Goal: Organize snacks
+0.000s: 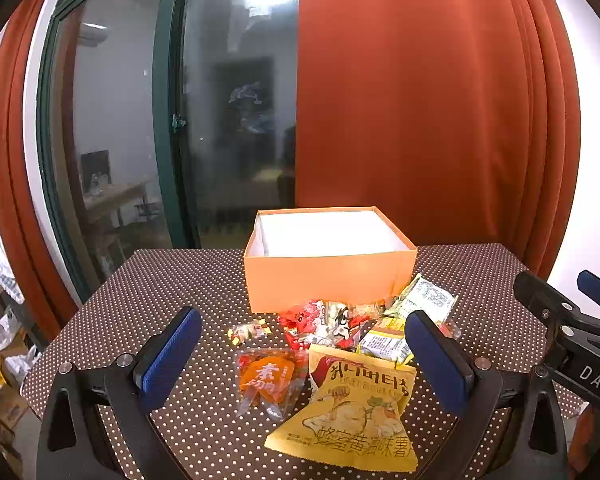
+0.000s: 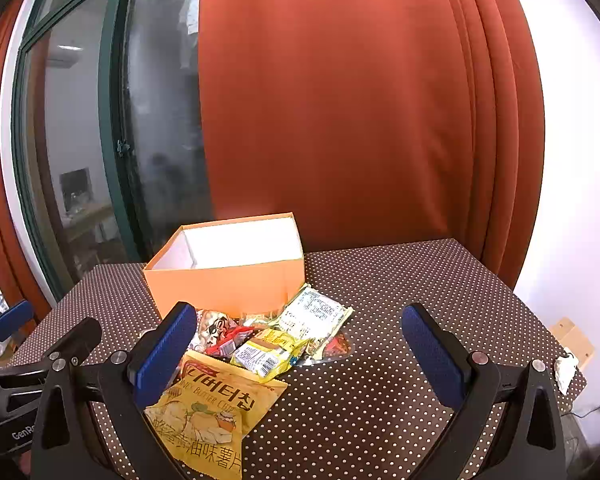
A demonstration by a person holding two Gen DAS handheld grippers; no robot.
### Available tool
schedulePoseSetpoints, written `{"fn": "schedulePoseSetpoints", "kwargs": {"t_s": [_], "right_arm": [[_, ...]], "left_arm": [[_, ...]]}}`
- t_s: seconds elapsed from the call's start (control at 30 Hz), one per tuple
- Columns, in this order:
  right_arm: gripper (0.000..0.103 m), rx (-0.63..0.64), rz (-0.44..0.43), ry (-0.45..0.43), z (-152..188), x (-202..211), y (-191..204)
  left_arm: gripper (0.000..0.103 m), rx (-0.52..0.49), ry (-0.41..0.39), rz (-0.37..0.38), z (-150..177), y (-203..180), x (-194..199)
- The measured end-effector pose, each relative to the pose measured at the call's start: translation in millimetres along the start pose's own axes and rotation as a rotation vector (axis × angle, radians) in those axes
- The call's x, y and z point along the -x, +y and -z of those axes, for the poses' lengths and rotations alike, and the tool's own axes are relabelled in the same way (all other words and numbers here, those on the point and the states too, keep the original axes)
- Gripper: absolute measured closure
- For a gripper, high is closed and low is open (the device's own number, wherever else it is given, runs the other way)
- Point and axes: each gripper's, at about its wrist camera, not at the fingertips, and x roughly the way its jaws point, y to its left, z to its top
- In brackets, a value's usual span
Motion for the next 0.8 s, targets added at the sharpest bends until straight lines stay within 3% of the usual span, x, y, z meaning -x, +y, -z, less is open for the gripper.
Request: {"fn": "schedulePoseSetpoints", "kwargs": {"t_s": [0.8], "right_arm": [[0.000, 0.003, 0.013, 0.002, -0.9, 0.1, 2.5]], "left_arm": [[0.001, 0.000, -0.002, 0.012, -0.9, 1.2, -0.7]]}}
